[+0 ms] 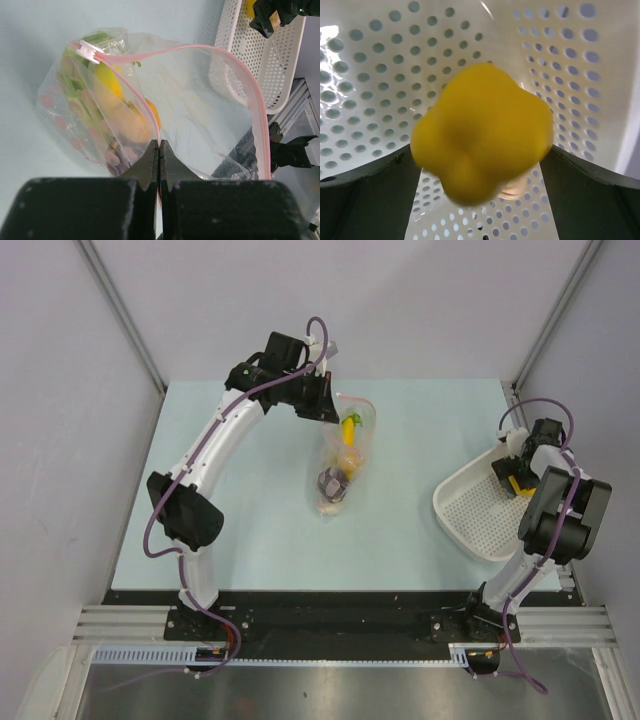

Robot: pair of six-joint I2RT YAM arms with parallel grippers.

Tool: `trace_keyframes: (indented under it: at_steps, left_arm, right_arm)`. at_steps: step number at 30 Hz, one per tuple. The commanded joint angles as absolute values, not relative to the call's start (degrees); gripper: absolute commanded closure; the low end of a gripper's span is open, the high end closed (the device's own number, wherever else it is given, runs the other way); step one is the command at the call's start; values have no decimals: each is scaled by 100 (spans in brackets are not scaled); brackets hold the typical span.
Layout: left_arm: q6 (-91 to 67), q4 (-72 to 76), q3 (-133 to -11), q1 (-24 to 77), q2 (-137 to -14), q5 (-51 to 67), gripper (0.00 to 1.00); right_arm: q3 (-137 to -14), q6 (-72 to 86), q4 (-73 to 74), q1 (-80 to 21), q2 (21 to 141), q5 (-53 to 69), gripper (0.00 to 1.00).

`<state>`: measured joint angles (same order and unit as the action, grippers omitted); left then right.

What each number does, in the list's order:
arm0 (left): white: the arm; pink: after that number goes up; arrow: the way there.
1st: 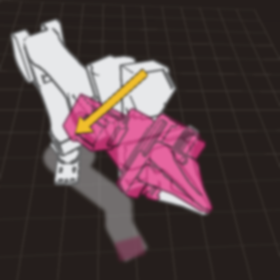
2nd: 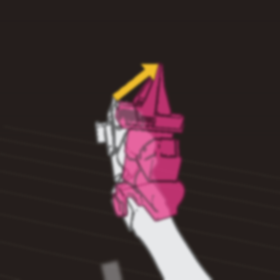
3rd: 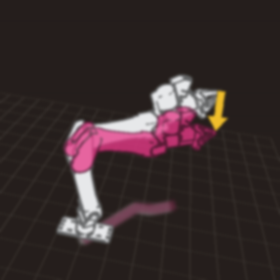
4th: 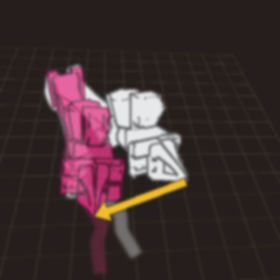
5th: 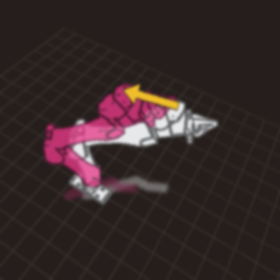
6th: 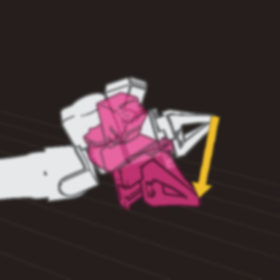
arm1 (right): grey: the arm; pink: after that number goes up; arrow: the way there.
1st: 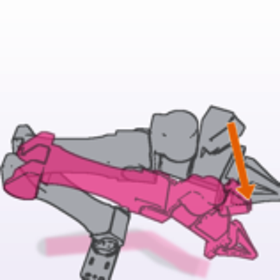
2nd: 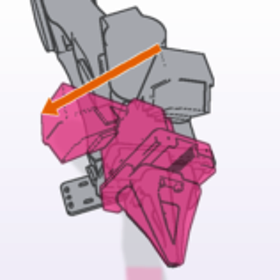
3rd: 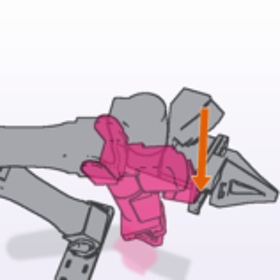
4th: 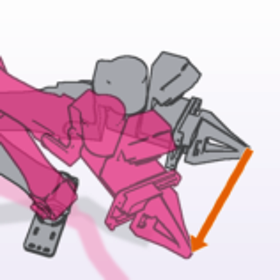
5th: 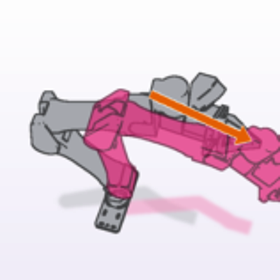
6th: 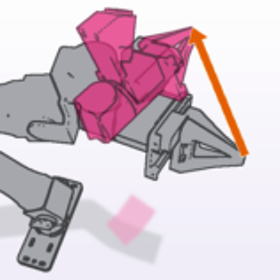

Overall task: Place the food in the zip-top bag and seal the zipper
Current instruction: Pick up the fake fruit from the bin.

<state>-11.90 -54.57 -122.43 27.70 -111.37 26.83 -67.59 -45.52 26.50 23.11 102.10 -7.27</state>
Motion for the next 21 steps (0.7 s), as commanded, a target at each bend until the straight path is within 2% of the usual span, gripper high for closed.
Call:
trace_keyframes:
  at_steps: [1, 12, 17, 20, 21]
  left_arm:
    - [-1072, -5449, -12322, 2742, -10986, 2672, 100]
    - [-1072, -5432, -12331, 2742, -11021, 2698, 100]
    - [-1063, -5440, -12340, 2733, -11021, 2689, 100]
    - [-1055, -5440, -12349, 2733, -10995, 2681, 100]
    - [-1046, -5440, -12340, 2725, -10995, 2672, 100]
  right_arm:
    - [-7101, -4588, 2996, 2312, 10380, -396, 0]
    - [-7312, -4456, 3094, 2276, 10204, 412, 0]
    - [-7462, -4412, 3199, 2233, 10397, 413, 1]
    - [-7558, -4403, 3366, 2232, 10363, 492, 9]
    - [-7550, -4403, 3418, 2250, 10310, 527, 16]
